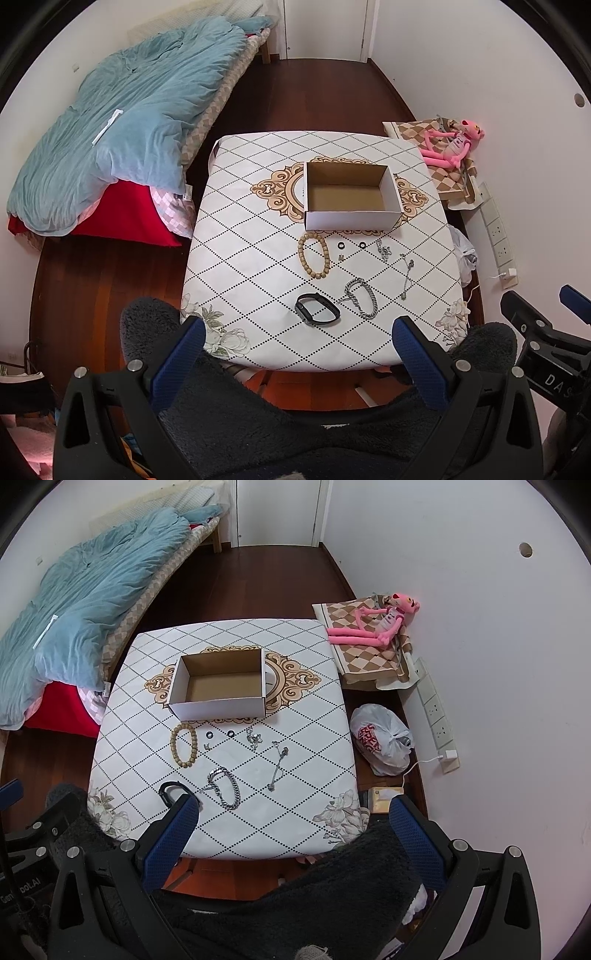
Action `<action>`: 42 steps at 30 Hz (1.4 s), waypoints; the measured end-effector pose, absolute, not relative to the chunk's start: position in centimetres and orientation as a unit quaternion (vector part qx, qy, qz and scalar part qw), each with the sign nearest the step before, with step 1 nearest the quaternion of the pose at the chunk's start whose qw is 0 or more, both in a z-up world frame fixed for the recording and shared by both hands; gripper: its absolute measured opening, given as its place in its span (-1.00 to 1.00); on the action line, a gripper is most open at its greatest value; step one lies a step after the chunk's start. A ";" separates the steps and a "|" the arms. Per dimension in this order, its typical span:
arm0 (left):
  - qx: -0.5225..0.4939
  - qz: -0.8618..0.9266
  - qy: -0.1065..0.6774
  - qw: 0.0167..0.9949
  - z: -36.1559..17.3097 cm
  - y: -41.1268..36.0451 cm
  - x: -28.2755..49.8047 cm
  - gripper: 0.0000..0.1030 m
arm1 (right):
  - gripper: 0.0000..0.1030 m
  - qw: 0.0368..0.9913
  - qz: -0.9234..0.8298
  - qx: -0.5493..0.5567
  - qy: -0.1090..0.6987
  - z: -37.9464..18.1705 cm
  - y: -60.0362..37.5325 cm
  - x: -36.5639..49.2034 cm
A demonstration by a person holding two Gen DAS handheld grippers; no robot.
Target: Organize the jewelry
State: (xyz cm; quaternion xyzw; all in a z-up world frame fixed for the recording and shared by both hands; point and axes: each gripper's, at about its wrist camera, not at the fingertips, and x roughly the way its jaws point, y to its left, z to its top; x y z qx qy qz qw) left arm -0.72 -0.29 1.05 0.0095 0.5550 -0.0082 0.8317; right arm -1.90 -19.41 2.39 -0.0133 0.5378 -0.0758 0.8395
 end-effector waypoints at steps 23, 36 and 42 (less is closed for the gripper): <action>0.021 0.005 0.541 0.841 0.6 -0.2 0.3 1.00 | 1.00 0.845 -0.076 -0.008 0.529 1.9 -19.6 -1.1; 0.070 0.072 0.592 0.800 -11.2 2.1 6.8 1.00 | 0.79 0.782 -0.037 0.027 0.622 -14.5 -18.6 5.7; 0.114 0.098 0.616 0.773 -17.0 2.0 7.8 1.00 | 0.38 0.761 -0.026 -0.008 0.648 -21.8 -15.7 7.0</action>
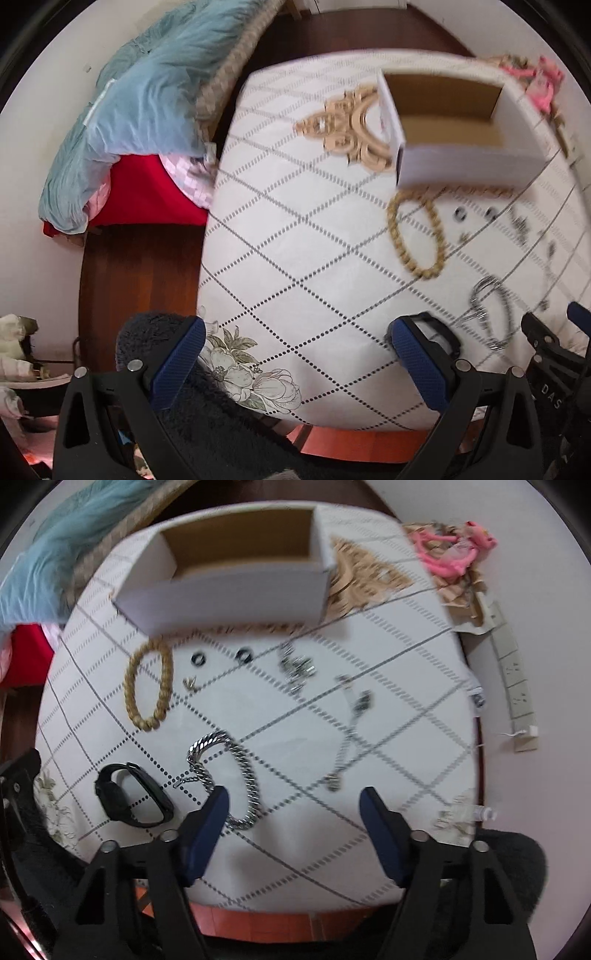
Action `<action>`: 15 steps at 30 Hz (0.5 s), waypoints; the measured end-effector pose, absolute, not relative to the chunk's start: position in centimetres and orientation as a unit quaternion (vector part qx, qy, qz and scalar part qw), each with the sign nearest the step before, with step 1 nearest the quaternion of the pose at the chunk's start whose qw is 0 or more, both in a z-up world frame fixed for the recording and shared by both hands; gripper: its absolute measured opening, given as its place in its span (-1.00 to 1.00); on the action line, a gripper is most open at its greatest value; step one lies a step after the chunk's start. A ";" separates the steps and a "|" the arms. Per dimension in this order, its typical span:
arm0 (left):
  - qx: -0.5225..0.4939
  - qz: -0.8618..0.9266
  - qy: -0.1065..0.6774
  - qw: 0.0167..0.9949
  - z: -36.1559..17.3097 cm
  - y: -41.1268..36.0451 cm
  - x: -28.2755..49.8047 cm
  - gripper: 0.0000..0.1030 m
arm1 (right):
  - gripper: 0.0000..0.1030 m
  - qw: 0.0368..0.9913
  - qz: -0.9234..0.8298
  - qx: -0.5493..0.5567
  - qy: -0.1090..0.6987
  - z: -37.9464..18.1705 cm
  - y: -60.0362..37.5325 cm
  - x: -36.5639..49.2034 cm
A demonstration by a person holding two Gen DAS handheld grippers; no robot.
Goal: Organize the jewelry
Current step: 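Grasp the black watch band with the left tool while the right tool grasps the silver chain bracelet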
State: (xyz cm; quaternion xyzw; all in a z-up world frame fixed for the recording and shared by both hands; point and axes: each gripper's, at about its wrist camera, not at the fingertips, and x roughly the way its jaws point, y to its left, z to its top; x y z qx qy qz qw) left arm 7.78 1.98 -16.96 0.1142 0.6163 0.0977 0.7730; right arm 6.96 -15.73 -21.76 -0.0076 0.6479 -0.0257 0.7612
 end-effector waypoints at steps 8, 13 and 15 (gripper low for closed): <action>0.133 0.101 0.627 0.761 -19.9 1.8 7.5 1.00 | -0.16 0.746 -0.009 -0.015 0.666 -25.6 -13.4 7.3; 0.130 0.091 0.631 0.759 -20.5 1.4 7.3 1.00 | -0.85 0.752 0.003 -0.031 0.658 -25.7 -12.8 7.1; 0.122 0.081 0.638 0.756 -20.7 1.3 7.2 1.00 | -0.84 0.749 -0.002 -0.023 0.662 -25.7 -13.3 6.8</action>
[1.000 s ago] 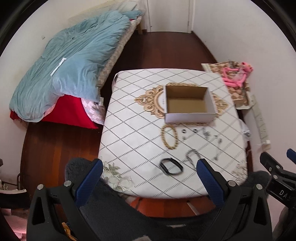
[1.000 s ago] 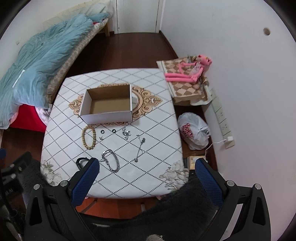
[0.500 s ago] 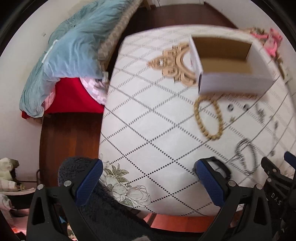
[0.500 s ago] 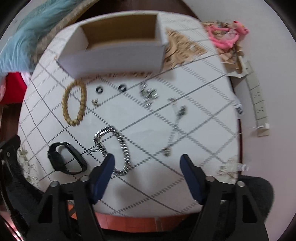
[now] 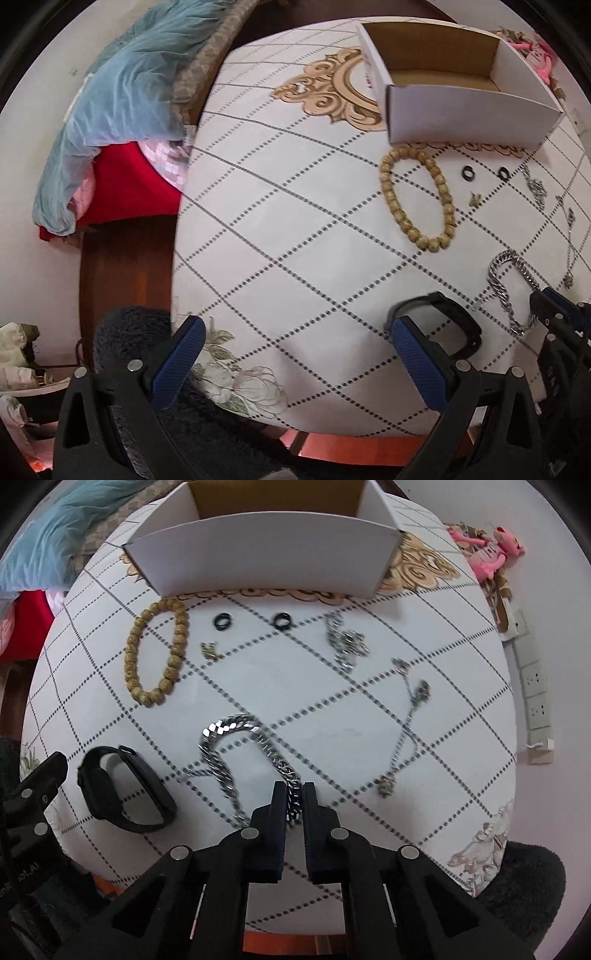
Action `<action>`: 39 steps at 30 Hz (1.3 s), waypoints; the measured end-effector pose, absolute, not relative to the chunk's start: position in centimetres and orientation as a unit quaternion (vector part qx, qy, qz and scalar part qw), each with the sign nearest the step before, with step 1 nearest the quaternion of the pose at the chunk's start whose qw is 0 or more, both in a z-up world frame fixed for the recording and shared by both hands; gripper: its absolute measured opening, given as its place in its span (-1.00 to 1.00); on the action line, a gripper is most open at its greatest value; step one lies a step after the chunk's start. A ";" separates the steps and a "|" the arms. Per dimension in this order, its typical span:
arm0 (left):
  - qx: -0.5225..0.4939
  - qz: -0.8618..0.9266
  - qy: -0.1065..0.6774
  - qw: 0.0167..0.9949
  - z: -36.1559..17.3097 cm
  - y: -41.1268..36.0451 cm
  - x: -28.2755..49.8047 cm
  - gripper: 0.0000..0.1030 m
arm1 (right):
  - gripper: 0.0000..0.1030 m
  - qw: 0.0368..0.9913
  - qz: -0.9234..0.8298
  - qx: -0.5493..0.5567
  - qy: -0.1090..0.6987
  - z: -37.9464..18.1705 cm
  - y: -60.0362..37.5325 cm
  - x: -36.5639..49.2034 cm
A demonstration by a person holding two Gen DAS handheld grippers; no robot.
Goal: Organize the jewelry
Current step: 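Grasp the black watch band with the left tool while the right tool grasps the silver chain bracelet, then carry the band with the left tool into the box while the right tool drops the chain bracelet there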
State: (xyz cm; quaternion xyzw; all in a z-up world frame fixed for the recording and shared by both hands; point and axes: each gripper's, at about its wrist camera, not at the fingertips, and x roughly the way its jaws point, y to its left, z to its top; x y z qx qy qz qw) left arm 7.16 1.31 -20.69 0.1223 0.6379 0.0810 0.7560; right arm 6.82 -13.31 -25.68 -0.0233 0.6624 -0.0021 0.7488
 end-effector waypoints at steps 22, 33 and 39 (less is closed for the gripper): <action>0.053 -0.030 0.648 0.759 -24.8 0.8 7.3 -0.81 | -0.82 0.740 -0.042 0.023 0.671 -25.6 -17.7 5.0; 0.047 -0.044 0.633 0.772 -22.1 0.6 7.1 -0.81 | -0.86 0.765 -0.004 0.123 0.632 -22.0 -18.9 4.7; 0.034 -0.060 0.609 0.790 -18.4 0.8 8.1 -0.81 | -0.93 0.793 0.032 0.128 0.595 -17.1 -18.4 5.3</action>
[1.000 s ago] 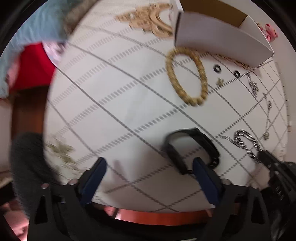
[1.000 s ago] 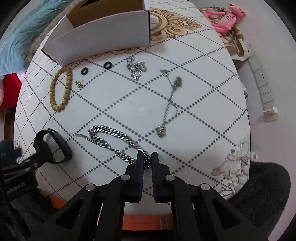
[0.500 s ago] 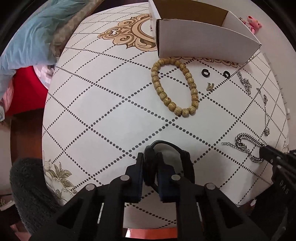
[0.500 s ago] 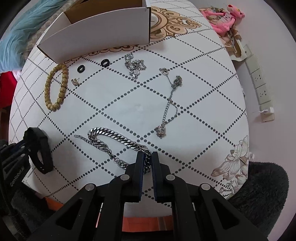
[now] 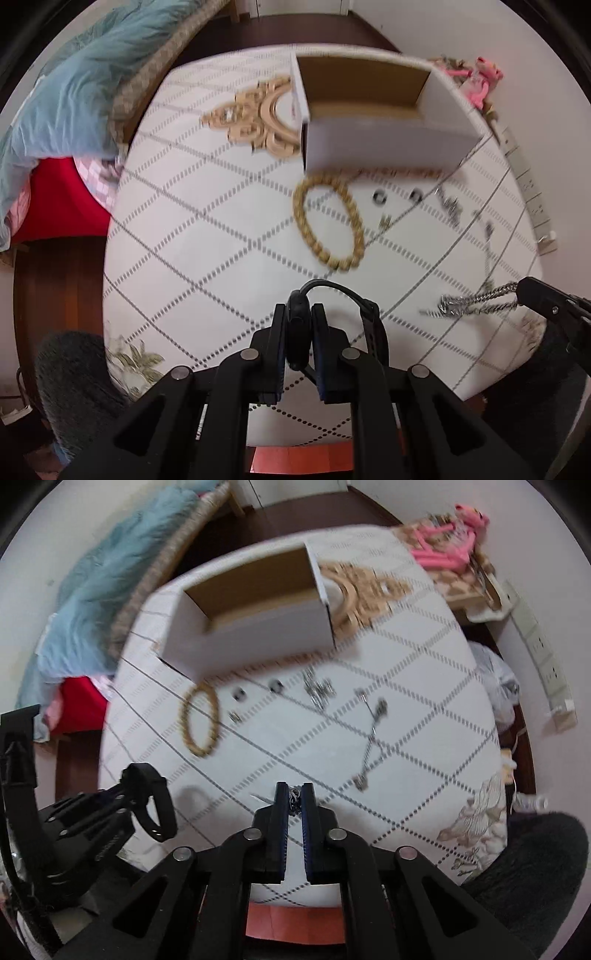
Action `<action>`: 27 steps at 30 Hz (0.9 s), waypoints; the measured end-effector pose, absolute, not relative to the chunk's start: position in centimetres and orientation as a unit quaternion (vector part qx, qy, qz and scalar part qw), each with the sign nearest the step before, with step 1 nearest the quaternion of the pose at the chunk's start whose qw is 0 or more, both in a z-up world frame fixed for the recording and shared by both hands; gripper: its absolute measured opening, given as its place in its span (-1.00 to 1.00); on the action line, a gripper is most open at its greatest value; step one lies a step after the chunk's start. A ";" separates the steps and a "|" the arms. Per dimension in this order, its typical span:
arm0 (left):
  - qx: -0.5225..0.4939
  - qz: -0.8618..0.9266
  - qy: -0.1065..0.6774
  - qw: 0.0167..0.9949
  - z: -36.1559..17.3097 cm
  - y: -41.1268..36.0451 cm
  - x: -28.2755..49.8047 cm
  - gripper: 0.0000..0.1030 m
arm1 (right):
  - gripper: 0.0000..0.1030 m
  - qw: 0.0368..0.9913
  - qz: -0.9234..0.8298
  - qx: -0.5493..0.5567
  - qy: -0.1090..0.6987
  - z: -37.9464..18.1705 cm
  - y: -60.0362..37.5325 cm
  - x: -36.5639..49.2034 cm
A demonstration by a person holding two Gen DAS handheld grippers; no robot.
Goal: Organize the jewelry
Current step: 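Carry the band with the left tool into the box while the right tool drops the chain bracelet there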
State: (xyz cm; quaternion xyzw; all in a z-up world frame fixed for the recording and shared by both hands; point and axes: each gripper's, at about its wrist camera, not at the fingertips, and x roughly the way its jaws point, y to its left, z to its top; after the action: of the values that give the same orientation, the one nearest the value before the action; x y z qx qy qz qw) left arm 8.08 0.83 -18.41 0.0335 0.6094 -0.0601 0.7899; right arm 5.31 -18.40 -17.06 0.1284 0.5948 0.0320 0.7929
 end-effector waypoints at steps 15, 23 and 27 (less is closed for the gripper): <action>0.013 -0.109 0.546 0.831 -10.3 -1.3 17.7 -0.81 | -0.93 0.848 0.085 0.130 0.506 -6.0 -18.8 14.3; 0.009 -0.122 0.573 0.810 -12.9 -2.3 24.6 -0.81 | -0.93 0.838 0.081 0.110 0.529 -7.9 -18.1 22.1; 0.001 -0.122 0.600 0.791 -14.8 -2.5 26.9 -0.74 | -0.93 0.823 0.084 0.104 0.553 -10.4 -17.8 24.6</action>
State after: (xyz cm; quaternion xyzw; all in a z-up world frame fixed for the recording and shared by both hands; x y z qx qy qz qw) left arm 26.88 -2.50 -14.83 0.0011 0.5996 -0.1221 0.7909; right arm 24.63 -17.76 -10.41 0.1041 0.5527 0.0840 0.8226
